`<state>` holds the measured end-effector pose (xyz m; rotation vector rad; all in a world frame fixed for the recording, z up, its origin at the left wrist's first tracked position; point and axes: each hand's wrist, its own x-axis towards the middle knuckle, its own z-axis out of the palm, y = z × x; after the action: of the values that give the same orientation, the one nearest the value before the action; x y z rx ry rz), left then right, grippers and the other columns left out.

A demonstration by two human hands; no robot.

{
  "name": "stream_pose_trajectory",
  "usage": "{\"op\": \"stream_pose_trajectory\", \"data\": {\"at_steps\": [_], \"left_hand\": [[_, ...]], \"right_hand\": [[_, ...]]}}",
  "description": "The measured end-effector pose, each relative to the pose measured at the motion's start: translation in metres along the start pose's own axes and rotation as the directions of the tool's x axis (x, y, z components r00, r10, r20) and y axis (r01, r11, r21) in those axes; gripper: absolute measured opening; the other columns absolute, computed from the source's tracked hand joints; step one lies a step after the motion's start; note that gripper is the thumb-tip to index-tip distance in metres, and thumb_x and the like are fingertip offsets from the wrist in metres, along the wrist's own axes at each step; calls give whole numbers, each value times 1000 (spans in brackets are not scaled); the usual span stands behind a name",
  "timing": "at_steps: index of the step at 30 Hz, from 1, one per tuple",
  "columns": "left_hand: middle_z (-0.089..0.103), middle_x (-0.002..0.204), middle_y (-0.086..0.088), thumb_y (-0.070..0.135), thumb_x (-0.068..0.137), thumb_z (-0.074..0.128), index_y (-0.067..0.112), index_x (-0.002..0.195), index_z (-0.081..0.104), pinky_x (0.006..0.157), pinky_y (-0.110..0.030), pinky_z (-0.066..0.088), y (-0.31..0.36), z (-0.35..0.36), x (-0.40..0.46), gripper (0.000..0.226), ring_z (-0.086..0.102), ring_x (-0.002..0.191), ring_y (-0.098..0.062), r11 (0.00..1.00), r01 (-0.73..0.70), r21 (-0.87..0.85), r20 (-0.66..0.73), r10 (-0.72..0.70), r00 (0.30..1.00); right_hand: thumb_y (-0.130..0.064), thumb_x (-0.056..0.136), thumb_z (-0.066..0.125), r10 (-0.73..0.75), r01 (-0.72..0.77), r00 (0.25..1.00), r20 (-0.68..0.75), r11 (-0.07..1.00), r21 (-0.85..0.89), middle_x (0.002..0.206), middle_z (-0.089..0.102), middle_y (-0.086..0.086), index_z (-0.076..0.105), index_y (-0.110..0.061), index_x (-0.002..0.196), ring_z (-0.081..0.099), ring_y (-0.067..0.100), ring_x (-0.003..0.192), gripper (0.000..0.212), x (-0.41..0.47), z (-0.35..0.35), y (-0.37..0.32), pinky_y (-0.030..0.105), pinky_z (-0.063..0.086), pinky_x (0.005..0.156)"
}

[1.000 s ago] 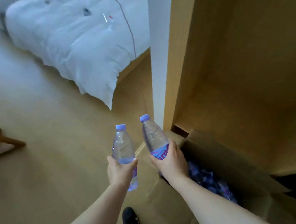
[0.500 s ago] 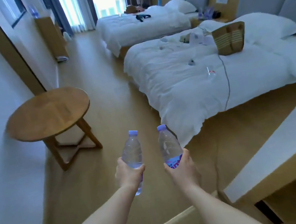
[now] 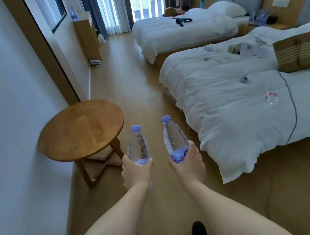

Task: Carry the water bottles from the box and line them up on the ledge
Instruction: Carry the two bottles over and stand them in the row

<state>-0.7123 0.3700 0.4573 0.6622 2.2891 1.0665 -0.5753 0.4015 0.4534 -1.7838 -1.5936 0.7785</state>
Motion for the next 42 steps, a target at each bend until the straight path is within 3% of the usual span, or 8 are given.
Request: {"op": "stream_pose_trajectory", "data": {"at_steps": [5,8,13,17,27,34,42], "left_hand": [[53,129,-7,38,73,78,17,133,39,97,-50,45,55,37,76,75,52,118,-31,995,38,-91,-105,-48,993],[54,130,-7,39,74,77,16,133,39,96,-50,46,95,59,122,74,52,118,-31,995,46,-90,-146,-59,988],[56,124,-5,41,74,77,17,130,41,89,-43,50,165,87,189,71,57,110,-29,989,21,-147,-224,-54,973],[56,122,-6,40,74,79,17,132,38,88,-45,53,200,100,246,74,59,106,-30,987,-32,-156,-227,-4,974],[54,130,-8,38,72,80,14,136,37,97,-48,46,274,131,451,81,54,117,-32,981,-32,-189,-232,-13,973],[52,131,-7,39,74,78,15,136,37,92,-43,47,341,133,593,78,54,116,-31,995,-5,-101,-278,-23,960],[51,132,-11,34,74,80,12,138,34,97,-47,44,420,204,717,81,52,117,-34,991,7,-136,-208,-35,978]], "right_hand": [[-56,77,72,-54,53,998,28,998,29,139,46,-1,27,-19,146,49,20,123,90,102,34,-29,46,48,97],[-55,79,71,-86,83,995,43,994,67,136,46,0,28,-16,144,51,21,119,88,168,42,-54,40,50,93],[-53,78,73,-158,153,985,65,985,75,129,47,1,33,-13,139,55,21,113,83,276,50,-99,43,53,90],[-49,76,74,-172,165,981,87,983,85,128,48,3,36,-11,137,55,23,114,81,340,72,-130,45,52,90],[-48,78,73,-217,213,974,69,975,61,136,47,3,31,-11,142,52,23,119,85,510,177,-203,42,51,93],[-43,78,75,-193,191,981,28,980,53,130,48,1,32,-13,140,54,19,112,82,630,233,-271,41,54,89],[-47,79,74,-204,203,976,79,979,25,134,47,0,30,-13,142,52,18,119,84,770,286,-309,38,52,94]]}}
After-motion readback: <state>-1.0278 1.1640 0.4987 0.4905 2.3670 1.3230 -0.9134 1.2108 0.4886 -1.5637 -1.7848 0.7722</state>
